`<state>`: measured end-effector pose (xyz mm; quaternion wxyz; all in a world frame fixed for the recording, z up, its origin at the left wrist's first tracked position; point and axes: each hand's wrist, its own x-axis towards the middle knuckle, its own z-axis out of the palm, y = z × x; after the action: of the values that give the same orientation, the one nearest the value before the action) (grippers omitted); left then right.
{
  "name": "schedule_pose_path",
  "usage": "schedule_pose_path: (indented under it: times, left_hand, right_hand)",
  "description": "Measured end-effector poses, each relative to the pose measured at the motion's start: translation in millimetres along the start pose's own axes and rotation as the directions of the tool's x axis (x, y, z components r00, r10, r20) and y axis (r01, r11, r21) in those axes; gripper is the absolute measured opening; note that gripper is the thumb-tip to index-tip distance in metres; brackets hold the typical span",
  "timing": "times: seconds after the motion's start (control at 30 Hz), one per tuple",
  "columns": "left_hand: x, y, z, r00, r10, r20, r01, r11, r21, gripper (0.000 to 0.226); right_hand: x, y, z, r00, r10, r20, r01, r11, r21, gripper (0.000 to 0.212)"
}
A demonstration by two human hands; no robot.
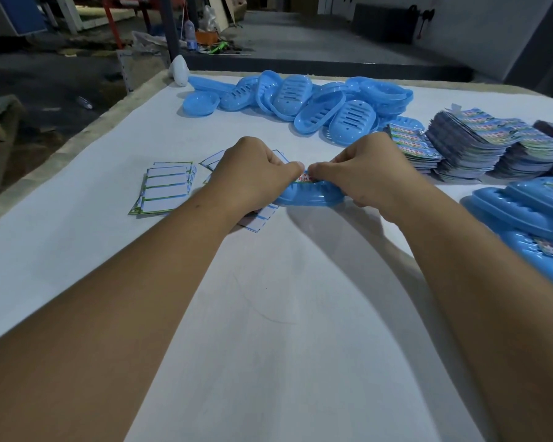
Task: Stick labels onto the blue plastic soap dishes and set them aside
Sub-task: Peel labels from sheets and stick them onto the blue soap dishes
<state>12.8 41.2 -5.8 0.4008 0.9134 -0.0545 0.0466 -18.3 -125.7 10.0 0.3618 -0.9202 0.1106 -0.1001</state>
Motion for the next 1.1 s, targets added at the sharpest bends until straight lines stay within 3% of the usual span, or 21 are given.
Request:
schedule_pose_path:
  times: [0.43,0.7,1.1]
  left_hand:
    - [0.0,0.7,1.4,1.0,0.004,0.013,-0.004,1.0,0.009,0.038]
    - [-0.9,0.0,3.2,1.0,0.025,0.003,-0.025,0.999,0.025,0.037]
    - [-2.4,3.3,7.1,0.985,0.131,-0.115,-0.1,0.963,0.248,0.033]
  right_hand:
    - [1.4,2.0,1.5,1.0,-0.016,0.001,0.016,1.0,0.0,0.04]
    - [-0.1,1.2,2.1,1.0,-0.026,-0.008,0.026,1.0,-0.017,0.034]
    - [-3.7,-1.3,2.4,0.997,-0.073,-0.024,0.07,0.994,-0.081,0.028]
